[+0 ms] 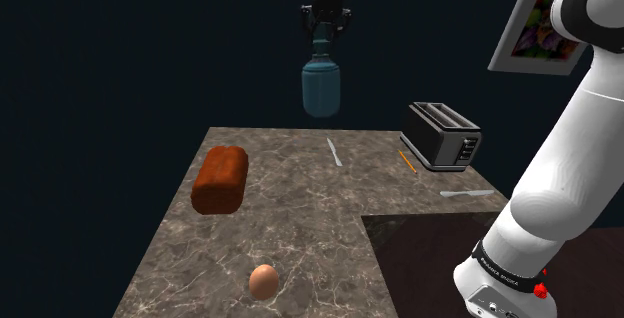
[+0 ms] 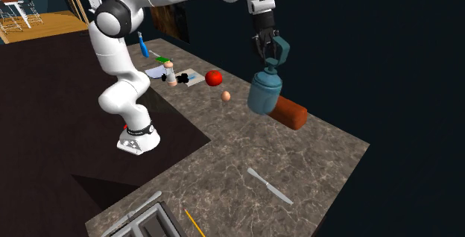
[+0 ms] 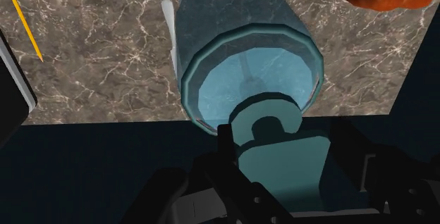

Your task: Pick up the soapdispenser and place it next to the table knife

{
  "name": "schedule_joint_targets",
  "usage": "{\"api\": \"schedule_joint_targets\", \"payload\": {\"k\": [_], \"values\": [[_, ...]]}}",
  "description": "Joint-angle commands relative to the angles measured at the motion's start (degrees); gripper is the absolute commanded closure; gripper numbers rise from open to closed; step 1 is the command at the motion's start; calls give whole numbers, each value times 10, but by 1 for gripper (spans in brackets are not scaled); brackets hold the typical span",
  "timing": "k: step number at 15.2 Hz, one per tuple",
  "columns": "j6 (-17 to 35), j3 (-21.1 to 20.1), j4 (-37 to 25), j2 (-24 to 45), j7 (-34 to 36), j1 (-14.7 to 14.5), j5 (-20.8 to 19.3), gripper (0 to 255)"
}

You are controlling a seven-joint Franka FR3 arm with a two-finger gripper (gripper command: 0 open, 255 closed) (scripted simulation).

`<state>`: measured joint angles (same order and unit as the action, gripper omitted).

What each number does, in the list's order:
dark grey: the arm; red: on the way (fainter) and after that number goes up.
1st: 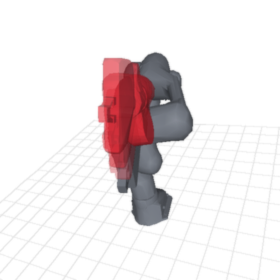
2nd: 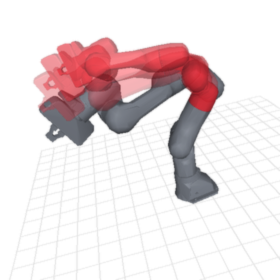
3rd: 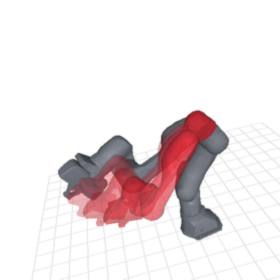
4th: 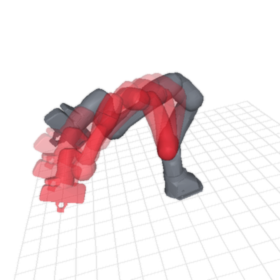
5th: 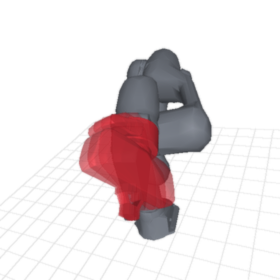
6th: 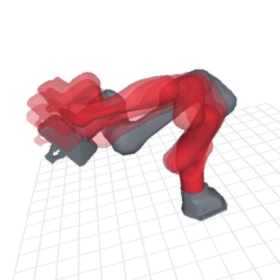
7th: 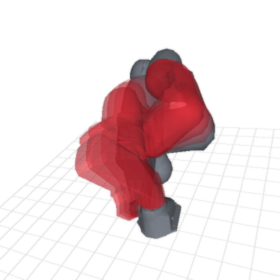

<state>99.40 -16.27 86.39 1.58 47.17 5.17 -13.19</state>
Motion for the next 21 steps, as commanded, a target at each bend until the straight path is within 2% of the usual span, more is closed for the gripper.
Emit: {"api": "schedule_joint_targets", "payload": {"k": [1, 12, 21], "values": [[-19, -1, -26, 6, -2, -1, -2, 255], [-125, -8, -179, 57, -13, -14, -19, 255], [-232, -14, -361, 134, -24, -43, -54, 255]]}}
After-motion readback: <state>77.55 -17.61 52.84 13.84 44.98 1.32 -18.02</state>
